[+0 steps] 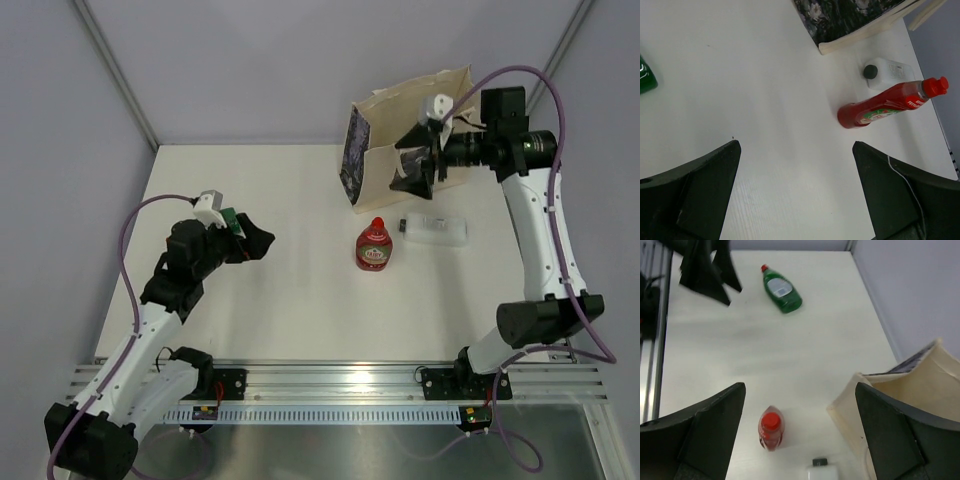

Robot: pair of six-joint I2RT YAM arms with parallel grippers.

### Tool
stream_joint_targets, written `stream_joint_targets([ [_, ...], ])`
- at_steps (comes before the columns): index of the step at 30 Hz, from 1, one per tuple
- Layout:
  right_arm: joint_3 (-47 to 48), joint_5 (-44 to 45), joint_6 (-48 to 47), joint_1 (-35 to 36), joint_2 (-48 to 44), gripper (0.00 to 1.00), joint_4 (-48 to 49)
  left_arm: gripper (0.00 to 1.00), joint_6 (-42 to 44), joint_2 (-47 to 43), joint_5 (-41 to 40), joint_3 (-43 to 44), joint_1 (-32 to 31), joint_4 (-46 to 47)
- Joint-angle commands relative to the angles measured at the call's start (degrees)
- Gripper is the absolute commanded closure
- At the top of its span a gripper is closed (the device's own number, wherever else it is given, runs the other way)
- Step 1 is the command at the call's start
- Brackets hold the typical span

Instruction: Place the personal care products into the canvas bag

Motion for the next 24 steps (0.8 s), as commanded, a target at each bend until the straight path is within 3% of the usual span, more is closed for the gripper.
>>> stream_joint_targets([
  [1,-17.73,-0.89,-35.6,0.2,-5.48,0.01,-20.16,0.01,1.18,-2.68,-4.36,1.58,0.52,-1.1],
  [3,-25.24,0.87,-53.94,-0.15,-11.02,0.01,-29.14,0.01,1.71,-4.08,-4.62,0.88,0.69,-1.28],
  [4,-31.46,1.32,-54.64,-0.5,-12.6,0.0,-28.29,0.01,1.88,-4.61,-4.8,0.7,0.69,-1.45],
  [8,-43.01,2.64,-47.81,-1.29,-19.11,0.0,-18.55,0.01,2.67,-7.5,-5.06,-0.53,0.78,-1.8],
  [9,-45.38,4.12,-41.79,-1.29,-19.99,0.0,-15.22,0.01,2.76,-7.95,-5.07,-0.8,0.78,-1.8],
  [10,-49.84,5.09,-38.16,-1.29,-20.79,0.01,-6.83,0.01,2.68,-8.48,-4.8,-1.41,0.78,-1.8],
  [13,-56.01,9.05,-26.81,-1.29,-21.76,0.0,6.29,0.01,2.06,-10.5,-4.98,-2.81,0.87,-1.98],
  [20,-62.1,11.96,-9.85,-1.03,-17.37,0.0,28.56,0.01,0.39,-12.35,-4.1,-4.58,0.87,-1.1],
  [24,-62.11,9.95,-7.8,-0.07,-14.29,0.01,32.45,0.01,-0.49,-12.87,-3.75,-4.75,0.87,-1.37],
])
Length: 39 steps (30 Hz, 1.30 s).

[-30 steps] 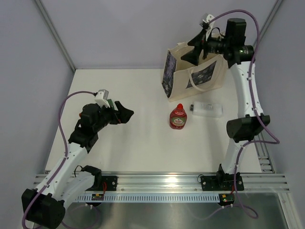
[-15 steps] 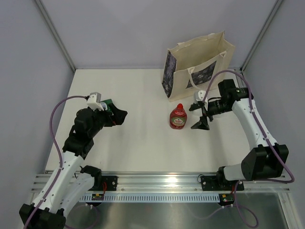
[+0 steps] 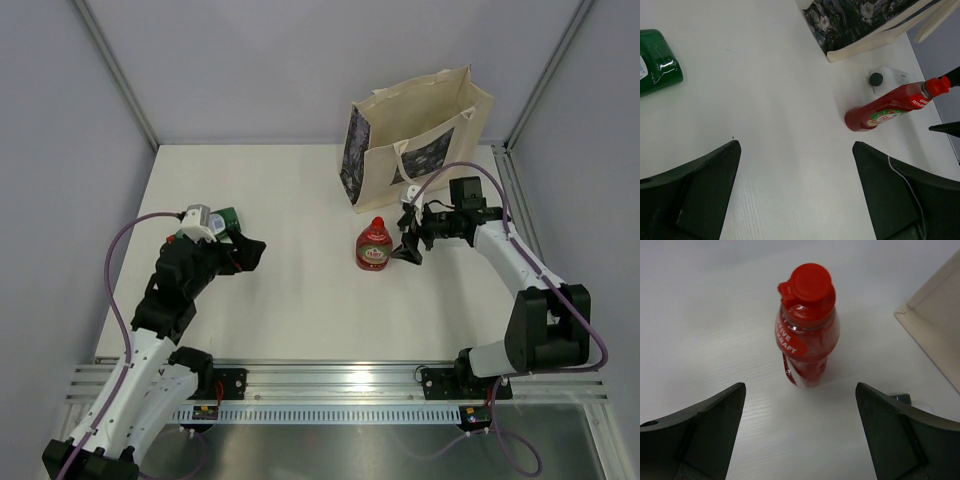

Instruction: Place the personal care products into the canvas bag

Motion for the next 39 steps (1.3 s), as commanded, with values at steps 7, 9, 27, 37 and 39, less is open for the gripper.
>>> stream_joint_targets([
  [7,0.49,0.08,7.61,6.49,4.8,0.02,14.23,0.01,-2.24,-2.94,-0.03,-1.24,0.23,2.2],
  [9,1.02,0.44,8.93,8.08,5.25,0.03,15.47,0.01,-2.24,-3.03,-0.03,-1.24,0.23,2.02],
  [27,6.03,1.93,18.24,10.98,8.94,0.8,12.66,0.01,-1.89,-1.62,0.14,-0.89,0.23,3.34],
  [37,8.23,-4.04,49.59,10.98,6.74,1.0,19.86,0.01,-2.07,-0.74,0.06,-0.98,0.23,3.69],
  [39,8.32,-4.75,52.43,10.98,6.31,1.0,21.01,0.01,-1.98,-0.66,0.06,-0.98,0.23,3.78],
])
